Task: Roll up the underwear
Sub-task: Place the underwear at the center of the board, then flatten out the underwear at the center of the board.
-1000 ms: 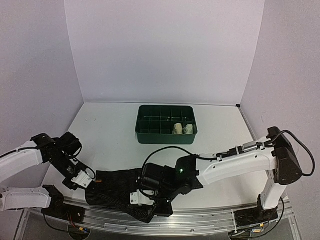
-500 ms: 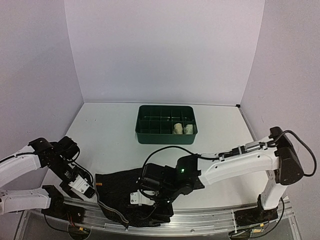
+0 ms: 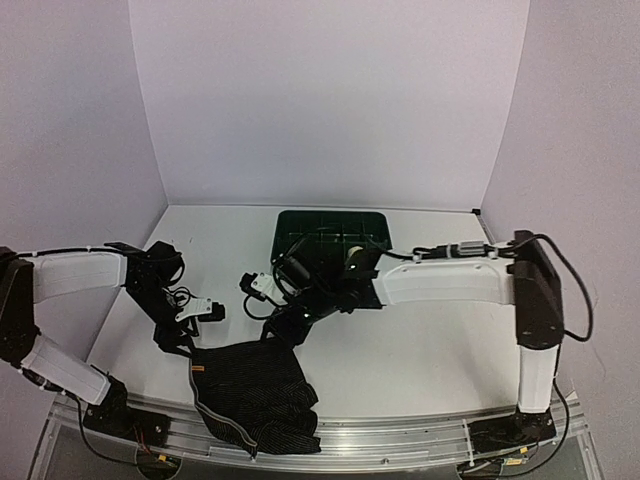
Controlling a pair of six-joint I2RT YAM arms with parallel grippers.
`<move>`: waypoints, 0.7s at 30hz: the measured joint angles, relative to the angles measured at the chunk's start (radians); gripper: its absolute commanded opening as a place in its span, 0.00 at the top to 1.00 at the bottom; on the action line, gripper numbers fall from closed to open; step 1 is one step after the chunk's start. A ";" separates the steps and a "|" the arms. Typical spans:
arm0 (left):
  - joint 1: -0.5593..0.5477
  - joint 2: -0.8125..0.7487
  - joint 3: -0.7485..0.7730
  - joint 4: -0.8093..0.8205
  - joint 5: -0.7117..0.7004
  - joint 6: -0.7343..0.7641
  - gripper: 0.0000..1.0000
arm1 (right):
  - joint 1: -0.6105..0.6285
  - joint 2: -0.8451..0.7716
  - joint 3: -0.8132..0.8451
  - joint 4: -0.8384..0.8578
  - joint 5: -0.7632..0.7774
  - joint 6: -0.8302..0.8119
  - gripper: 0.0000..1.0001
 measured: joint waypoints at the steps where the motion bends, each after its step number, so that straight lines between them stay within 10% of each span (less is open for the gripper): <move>1: 0.001 0.019 0.000 0.008 -0.014 -0.026 0.32 | -0.010 0.050 0.021 0.008 0.016 0.008 0.35; 7: 0.002 0.051 -0.011 0.081 -0.080 -0.135 0.32 | -0.046 0.222 0.054 0.003 0.078 0.011 0.44; 11: 0.002 0.104 -0.014 0.121 -0.094 -0.180 0.36 | -0.045 0.237 0.054 -0.001 0.083 0.003 0.68; 16: 0.002 0.125 -0.048 0.161 -0.115 -0.187 0.65 | -0.043 0.237 0.053 0.004 0.096 -0.008 0.97; 21: 0.002 0.147 -0.050 0.183 -0.113 -0.176 0.97 | -0.048 0.237 0.053 0.005 0.126 -0.007 1.00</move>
